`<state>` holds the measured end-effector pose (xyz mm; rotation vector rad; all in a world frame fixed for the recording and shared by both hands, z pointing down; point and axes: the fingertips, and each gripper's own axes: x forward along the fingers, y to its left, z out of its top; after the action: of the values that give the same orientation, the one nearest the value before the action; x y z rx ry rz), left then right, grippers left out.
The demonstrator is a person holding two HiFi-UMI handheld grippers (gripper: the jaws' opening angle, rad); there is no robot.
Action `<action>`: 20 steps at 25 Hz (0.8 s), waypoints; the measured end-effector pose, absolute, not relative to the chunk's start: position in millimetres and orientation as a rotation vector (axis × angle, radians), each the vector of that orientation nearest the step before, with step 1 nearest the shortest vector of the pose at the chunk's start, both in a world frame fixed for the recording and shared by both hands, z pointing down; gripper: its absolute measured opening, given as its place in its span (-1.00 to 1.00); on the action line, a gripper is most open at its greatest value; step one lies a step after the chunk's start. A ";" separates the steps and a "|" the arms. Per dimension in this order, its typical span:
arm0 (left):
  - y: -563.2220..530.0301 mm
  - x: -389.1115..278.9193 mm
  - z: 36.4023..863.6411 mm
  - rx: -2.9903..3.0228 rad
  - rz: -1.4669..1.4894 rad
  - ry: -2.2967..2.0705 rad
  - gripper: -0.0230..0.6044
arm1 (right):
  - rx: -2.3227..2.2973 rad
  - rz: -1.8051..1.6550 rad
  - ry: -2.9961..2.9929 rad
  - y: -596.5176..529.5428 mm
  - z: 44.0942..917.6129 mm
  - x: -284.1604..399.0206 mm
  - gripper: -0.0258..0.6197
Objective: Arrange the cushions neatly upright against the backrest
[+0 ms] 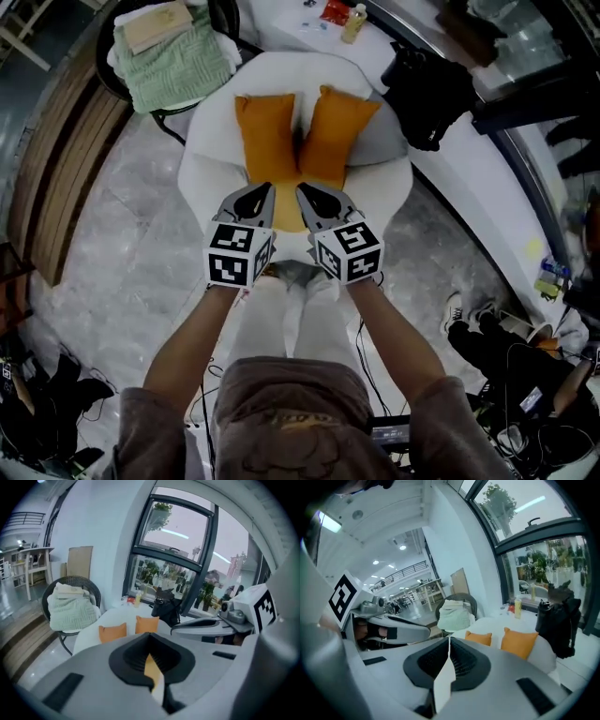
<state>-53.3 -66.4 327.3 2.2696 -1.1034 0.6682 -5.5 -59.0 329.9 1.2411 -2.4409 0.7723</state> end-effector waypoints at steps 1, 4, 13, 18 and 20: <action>-58.3 -49.8 307.7 2.285 0.656 -1.107 -0.91 | 1.228 0.750 -2.457 -50.6 311.1 -2.0 -0.84; -35.8 -36.9 257.7 2.306 0.592 -1.101 -0.91 | 1.208 0.667 -2.480 -26.8 262.9 15.9 -0.84; 6.6 -14.2 167.8 2.444 0.565 -1.064 -0.91 | 1.142 0.550 -2.618 15.9 159.5 24.1 -0.84; 29.8 3.8 124.4 2.551 0.538 -0.983 -0.91 | 1.012 0.430 -2.712 40.8 114.1 17.0 -0.84; 37.2 6.5 109.5 2.576 0.513 -0.959 -0.91 | 0.987 0.373 -2.738 48.8 97.7 18.0 -0.84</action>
<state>6.5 37.2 109.5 2.5763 -0.9587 0.5127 18.0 48.8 97.7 0.9870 -2.7382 0.3734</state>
